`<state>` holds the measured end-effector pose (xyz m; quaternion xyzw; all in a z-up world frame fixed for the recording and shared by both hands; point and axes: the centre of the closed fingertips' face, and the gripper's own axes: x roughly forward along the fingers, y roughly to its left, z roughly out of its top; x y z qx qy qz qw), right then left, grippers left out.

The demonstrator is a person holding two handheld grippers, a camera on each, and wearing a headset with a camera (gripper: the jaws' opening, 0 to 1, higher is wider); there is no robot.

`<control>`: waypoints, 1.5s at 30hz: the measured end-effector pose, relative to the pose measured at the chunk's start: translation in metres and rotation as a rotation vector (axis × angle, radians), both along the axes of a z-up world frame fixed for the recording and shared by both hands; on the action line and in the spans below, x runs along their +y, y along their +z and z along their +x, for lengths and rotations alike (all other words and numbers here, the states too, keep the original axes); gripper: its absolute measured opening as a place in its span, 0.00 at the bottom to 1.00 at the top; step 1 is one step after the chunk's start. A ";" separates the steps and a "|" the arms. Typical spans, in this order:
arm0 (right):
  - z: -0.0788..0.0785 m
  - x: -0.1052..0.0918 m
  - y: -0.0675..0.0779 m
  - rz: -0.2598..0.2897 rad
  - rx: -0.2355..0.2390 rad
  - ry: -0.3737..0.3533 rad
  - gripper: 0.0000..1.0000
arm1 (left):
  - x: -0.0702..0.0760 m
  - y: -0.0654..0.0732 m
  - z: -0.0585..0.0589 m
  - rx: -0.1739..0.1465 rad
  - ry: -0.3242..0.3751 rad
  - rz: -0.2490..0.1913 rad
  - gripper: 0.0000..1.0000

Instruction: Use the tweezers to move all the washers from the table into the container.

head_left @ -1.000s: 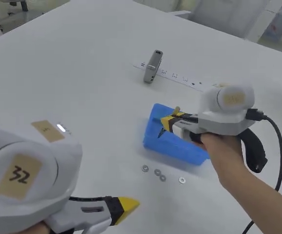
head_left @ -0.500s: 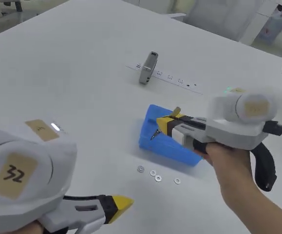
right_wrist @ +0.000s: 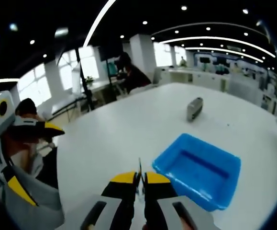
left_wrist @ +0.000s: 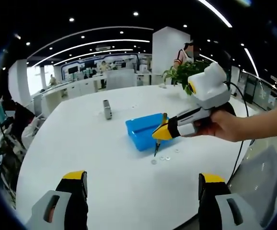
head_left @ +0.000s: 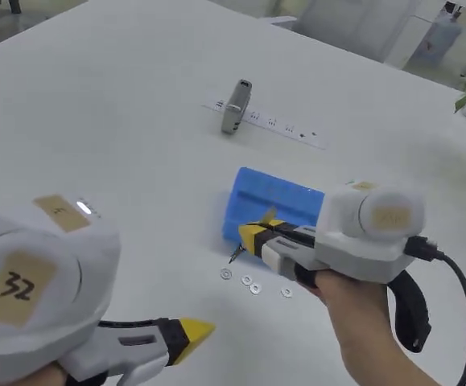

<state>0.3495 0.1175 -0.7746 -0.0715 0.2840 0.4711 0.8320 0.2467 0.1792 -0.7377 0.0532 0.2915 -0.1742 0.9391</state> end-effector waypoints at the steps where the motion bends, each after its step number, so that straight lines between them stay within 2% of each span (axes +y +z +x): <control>1: 0.000 0.000 -0.002 -0.006 0.001 -0.003 0.02 | 0.001 0.000 0.000 -0.001 0.006 0.001 0.99; 3: -0.001 -0.001 -0.007 -0.020 0.008 -0.003 0.02 | 0.003 0.001 0.000 -0.005 0.020 -0.009 0.99; 5: -0.003 -0.001 -0.008 -0.017 0.017 -0.005 0.02 | 0.004 -0.001 -0.001 0.006 0.025 -0.020 0.99; 8: -0.003 0.000 -0.011 -0.029 0.010 0.000 0.02 | 0.005 -0.003 -0.001 0.009 0.028 -0.008 0.99; 10: -0.001 0.001 -0.012 -0.045 -0.012 0.008 0.02 | 0.006 -0.003 -0.001 0.011 0.029 -0.005 0.99; 16: 0.003 0.004 -0.021 -0.055 -0.007 0.013 0.02 | 0.007 -0.004 -0.001 0.014 0.027 0.002 0.98; 18: 0.002 0.004 -0.022 -0.075 -0.028 0.022 0.02 | 0.009 -0.004 -0.002 0.017 0.028 0.010 0.98; 23: 0.000 0.005 -0.023 -0.070 -0.025 0.024 0.02 | 0.007 -0.005 -0.002 0.023 0.026 0.001 0.97; 25: 0.001 0.005 -0.025 -0.063 -0.009 0.017 0.02 | 0.006 -0.004 -0.002 0.020 0.025 0.000 0.97; 30: 0.003 0.005 -0.025 -0.064 -0.030 0.012 0.02 | 0.008 -0.006 -0.003 0.026 0.026 0.014 0.98; 36: -0.001 0.001 -0.027 -0.079 -0.062 0.032 0.02 | 0.008 -0.007 -0.003 0.029 0.024 0.019 0.98; 39: -0.004 -0.001 -0.027 -0.072 -0.059 0.029 0.02 | 0.007 -0.007 -0.003 0.029 0.022 0.019 0.98; 42: -0.005 -0.003 -0.030 -0.094 -0.080 0.041 0.01 | 0.006 -0.009 -0.004 0.032 0.018 0.021 0.98; 44: -0.005 -0.005 -0.031 -0.097 -0.074 0.042 0.01 | 0.006 -0.009 -0.004 0.030 0.015 0.026 0.98; 45: -0.005 -0.006 -0.031 -0.094 -0.056 0.037 0.01 | 0.006 -0.008 -0.004 0.028 0.014 0.027 0.98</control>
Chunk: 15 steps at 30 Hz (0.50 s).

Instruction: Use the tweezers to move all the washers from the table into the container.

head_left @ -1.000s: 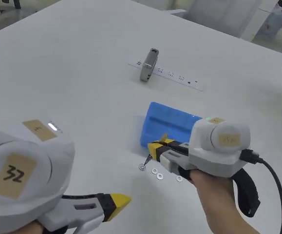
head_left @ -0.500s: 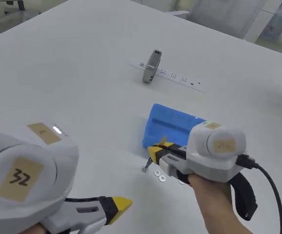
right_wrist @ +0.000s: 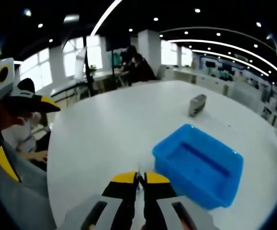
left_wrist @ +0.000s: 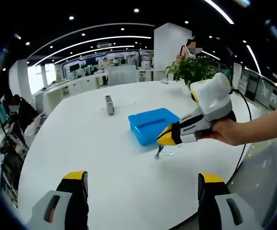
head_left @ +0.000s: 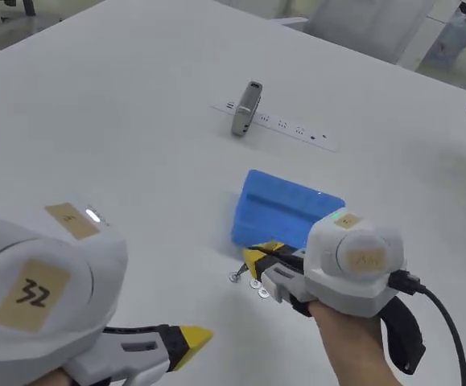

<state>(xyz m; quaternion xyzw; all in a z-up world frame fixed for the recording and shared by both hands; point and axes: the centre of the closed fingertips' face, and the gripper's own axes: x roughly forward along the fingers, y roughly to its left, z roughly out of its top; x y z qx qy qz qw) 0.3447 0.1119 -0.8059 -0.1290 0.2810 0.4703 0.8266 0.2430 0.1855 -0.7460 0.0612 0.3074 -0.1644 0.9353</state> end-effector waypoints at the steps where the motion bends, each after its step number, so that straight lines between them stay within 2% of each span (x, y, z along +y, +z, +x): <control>1: 0.001 -0.001 0.000 -0.001 0.011 -0.004 0.01 | 0.000 0.000 0.000 -0.001 0.000 -0.001 0.98; 5: 0.004 -0.001 0.000 -0.017 0.014 0.005 0.00 | 0.001 0.002 0.001 -0.008 0.002 -0.001 0.98; 15: 0.005 0.008 0.042 0.016 -0.021 0.030 0.00 | 0.003 0.005 0.001 -0.016 0.007 0.003 0.99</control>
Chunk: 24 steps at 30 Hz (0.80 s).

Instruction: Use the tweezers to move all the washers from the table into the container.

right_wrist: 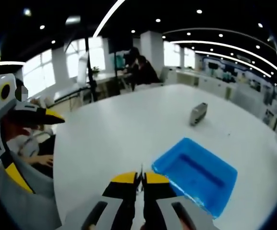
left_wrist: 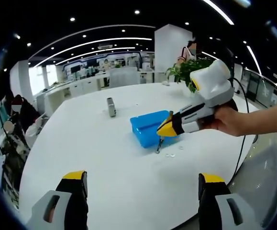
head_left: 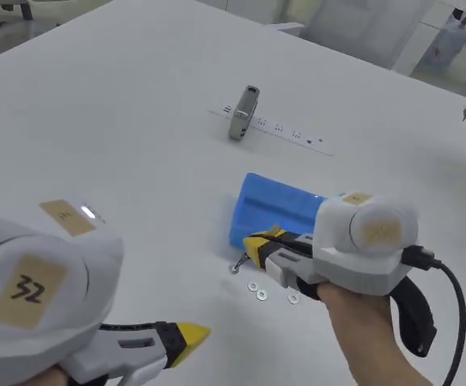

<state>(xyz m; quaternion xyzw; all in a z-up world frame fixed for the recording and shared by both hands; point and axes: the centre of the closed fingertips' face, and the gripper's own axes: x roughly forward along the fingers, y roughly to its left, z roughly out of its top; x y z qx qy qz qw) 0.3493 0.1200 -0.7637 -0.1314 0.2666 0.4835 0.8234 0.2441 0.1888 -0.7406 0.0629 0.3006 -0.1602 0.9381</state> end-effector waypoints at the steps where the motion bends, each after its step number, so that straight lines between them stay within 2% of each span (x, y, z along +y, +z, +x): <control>1: 0.000 0.000 0.004 0.004 -0.005 -0.001 0.00 | 0.000 0.000 0.000 -0.001 -0.002 0.002 0.99; 7: 0.009 -0.001 0.024 0.020 -0.047 -0.012 0.00 | -0.001 0.001 0.001 -0.001 -0.005 0.005 0.99; 11: 0.020 -0.005 0.030 0.023 -0.063 -0.035 0.00 | -0.001 0.003 0.002 -0.004 -0.007 0.009 0.99; 14: 0.033 -0.011 0.032 0.018 -0.081 -0.070 0.00 | 0.000 0.004 0.002 -0.006 -0.006 0.013 0.99; 17: 0.045 -0.017 0.028 -0.004 -0.102 -0.102 0.00 | -0.001 0.004 0.002 -0.006 -0.008 0.013 0.99; 20: 0.054 -0.023 0.017 -0.048 -0.110 -0.123 0.00 | -0.001 0.004 0.002 -0.008 -0.013 0.022 0.99; 21: 0.060 -0.026 0.009 -0.057 -0.102 -0.124 0.00 | -0.002 0.005 0.002 -0.008 -0.015 0.024 0.99; 23: 0.062 -0.027 0.001 -0.026 -0.054 -0.146 0.00 | -0.002 0.005 0.002 -0.008 -0.015 0.027 0.99; 24: 0.066 -0.028 -0.003 -0.035 -0.055 -0.143 0.00 | -0.002 0.005 0.002 -0.007 -0.015 0.029 0.99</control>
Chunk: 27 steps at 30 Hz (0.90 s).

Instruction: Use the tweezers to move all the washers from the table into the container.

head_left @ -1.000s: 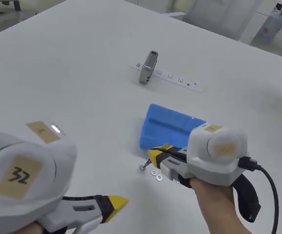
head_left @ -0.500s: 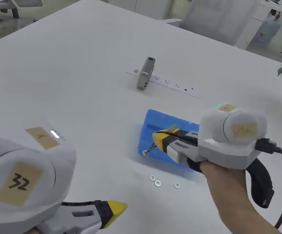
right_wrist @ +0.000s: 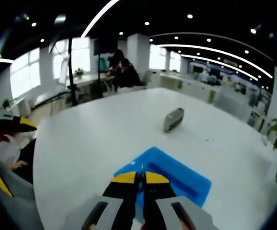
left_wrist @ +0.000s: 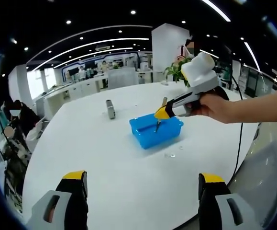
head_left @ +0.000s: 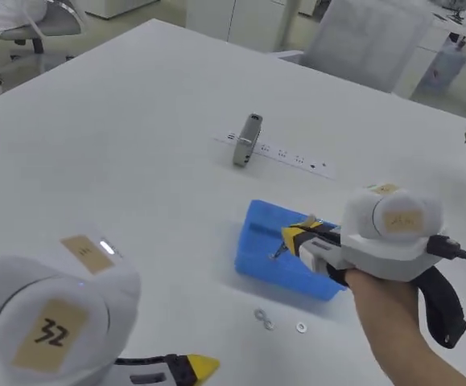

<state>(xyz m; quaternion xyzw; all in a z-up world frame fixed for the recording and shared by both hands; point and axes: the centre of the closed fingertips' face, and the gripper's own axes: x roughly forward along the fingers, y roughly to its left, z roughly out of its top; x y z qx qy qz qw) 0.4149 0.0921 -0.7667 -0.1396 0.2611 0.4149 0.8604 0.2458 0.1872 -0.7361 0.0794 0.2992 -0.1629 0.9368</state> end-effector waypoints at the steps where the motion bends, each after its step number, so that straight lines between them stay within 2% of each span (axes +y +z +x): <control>1: 0.000 0.000 -0.003 -0.008 0.007 0.003 0.00 | 0.000 0.000 0.000 0.000 0.000 0.001 0.99; 10: -0.004 0.002 -0.025 -0.077 0.032 0.026 0.00 | 0.001 -0.001 -0.001 0.003 0.003 0.008 0.99; 11: -0.003 0.003 -0.031 -0.083 0.037 0.027 0.00 | 0.001 -0.001 -0.001 0.005 0.003 0.010 0.99; 13: -0.002 0.003 -0.036 -0.100 0.030 0.032 0.00 | 0.002 -0.002 -0.001 0.004 0.003 0.015 0.99; 17: 0.000 0.005 -0.034 -0.096 0.033 0.032 0.00 | 0.003 -0.001 0.000 0.003 0.006 0.014 0.99; 22: -0.001 0.006 -0.032 -0.065 0.080 0.016 0.02 | 0.005 0.001 0.001 -0.004 0.008 0.018 0.99; 27: -0.003 0.003 -0.012 -0.034 0.047 0.003 0.02 | 0.005 0.003 0.000 -0.008 0.006 0.023 0.99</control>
